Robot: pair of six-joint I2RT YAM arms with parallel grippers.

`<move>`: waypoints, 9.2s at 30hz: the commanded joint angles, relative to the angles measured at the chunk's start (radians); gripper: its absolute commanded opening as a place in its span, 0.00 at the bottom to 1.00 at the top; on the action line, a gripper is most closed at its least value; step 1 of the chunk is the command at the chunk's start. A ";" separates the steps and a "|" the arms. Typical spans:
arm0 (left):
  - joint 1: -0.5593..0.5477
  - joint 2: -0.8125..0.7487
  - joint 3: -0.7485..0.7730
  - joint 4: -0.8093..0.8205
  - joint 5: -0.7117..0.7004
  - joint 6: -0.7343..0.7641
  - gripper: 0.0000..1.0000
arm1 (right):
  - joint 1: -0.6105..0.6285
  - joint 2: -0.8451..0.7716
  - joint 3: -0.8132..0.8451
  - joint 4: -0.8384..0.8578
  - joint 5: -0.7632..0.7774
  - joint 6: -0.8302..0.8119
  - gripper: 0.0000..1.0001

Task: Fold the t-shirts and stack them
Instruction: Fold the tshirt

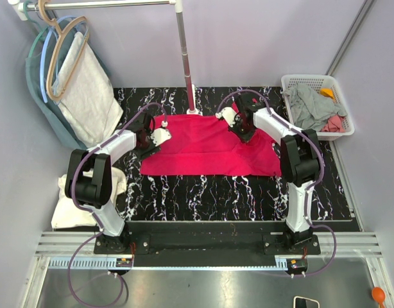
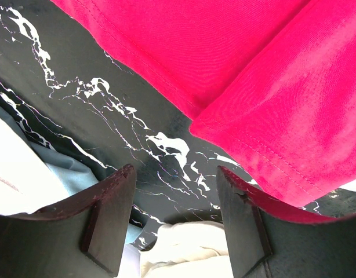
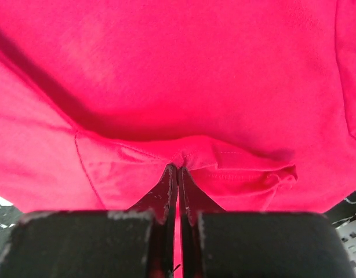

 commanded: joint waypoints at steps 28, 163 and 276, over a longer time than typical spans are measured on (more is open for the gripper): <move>-0.002 0.011 -0.016 0.058 -0.014 0.008 0.61 | 0.107 0.226 0.274 -0.065 0.185 -0.054 0.34; -0.414 -0.509 -0.717 -0.083 -0.122 -0.156 0.75 | 0.190 -0.676 -0.963 0.118 -0.030 0.044 0.85; -0.104 -0.265 -0.182 0.375 0.015 -0.469 0.99 | -0.174 -0.322 -0.354 0.282 0.056 0.398 0.96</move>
